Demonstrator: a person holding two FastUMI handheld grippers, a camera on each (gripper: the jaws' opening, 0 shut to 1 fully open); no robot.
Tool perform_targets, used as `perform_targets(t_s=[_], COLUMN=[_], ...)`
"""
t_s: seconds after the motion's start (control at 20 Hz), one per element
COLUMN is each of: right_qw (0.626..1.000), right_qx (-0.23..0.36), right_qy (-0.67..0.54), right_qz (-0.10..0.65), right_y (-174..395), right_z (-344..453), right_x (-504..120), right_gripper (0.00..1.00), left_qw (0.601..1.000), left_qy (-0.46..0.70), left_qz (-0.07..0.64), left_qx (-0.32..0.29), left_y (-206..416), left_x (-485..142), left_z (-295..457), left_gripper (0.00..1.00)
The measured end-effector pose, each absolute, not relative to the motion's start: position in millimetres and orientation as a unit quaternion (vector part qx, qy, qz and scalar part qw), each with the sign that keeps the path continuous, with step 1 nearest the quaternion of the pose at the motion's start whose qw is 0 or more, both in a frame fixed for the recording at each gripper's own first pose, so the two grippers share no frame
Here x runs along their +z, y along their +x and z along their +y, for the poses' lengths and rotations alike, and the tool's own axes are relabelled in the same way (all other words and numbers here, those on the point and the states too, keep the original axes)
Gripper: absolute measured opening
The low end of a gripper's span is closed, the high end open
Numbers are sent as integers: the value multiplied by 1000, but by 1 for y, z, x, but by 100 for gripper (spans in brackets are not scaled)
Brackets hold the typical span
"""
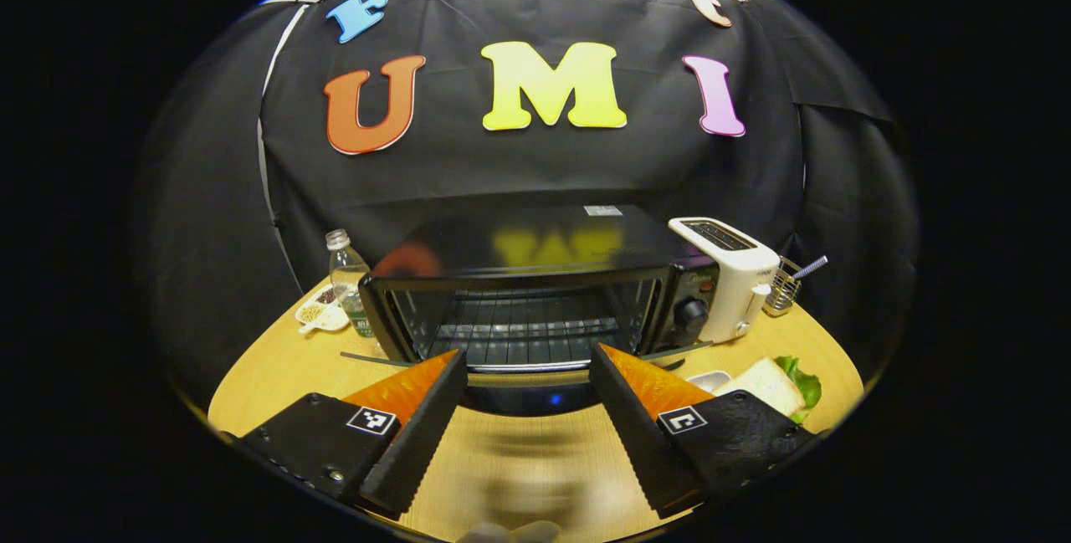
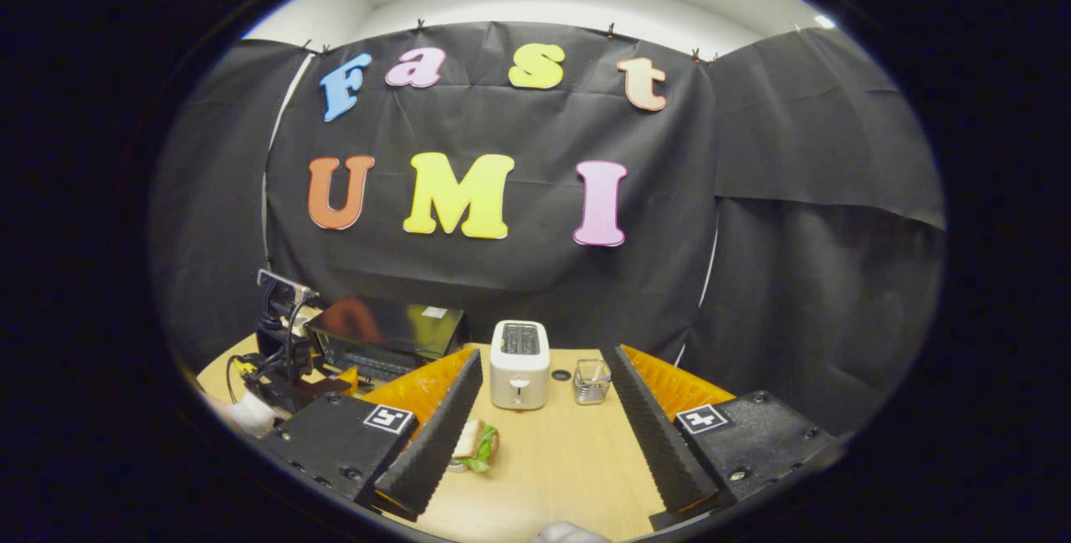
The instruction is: Open the electric oven with the left hand, put the food in, and close the electric oven.
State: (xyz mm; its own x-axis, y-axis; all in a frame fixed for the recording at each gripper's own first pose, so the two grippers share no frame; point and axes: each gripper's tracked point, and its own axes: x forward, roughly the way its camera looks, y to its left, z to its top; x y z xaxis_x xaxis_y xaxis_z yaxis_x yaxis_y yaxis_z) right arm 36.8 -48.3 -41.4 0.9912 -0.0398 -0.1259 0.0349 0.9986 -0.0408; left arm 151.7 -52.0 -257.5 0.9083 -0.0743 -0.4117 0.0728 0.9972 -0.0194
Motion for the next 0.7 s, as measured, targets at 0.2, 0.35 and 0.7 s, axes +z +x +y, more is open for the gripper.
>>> perform_targets(t_s=[0.2,0.35,0.7], right_qw=[998,997,996], right_qx=[0,6,-5], right_qy=[-24,-29,-28], right_qz=[64,68,88], right_y=[38,35,29], right_z=[-41,-40,-55], right_x=[-44,-48,-66], right_gripper=[92,92,92], left_qw=[970,965,945], left_qy=[-1,-4,5], left_qz=[241,260,324], left_qx=[-41,-36,-46], left_y=[117,102,80], left_x=[-287,-307,-356], left_z=[-53,-55,-69], left_gripper=[98,98,93])
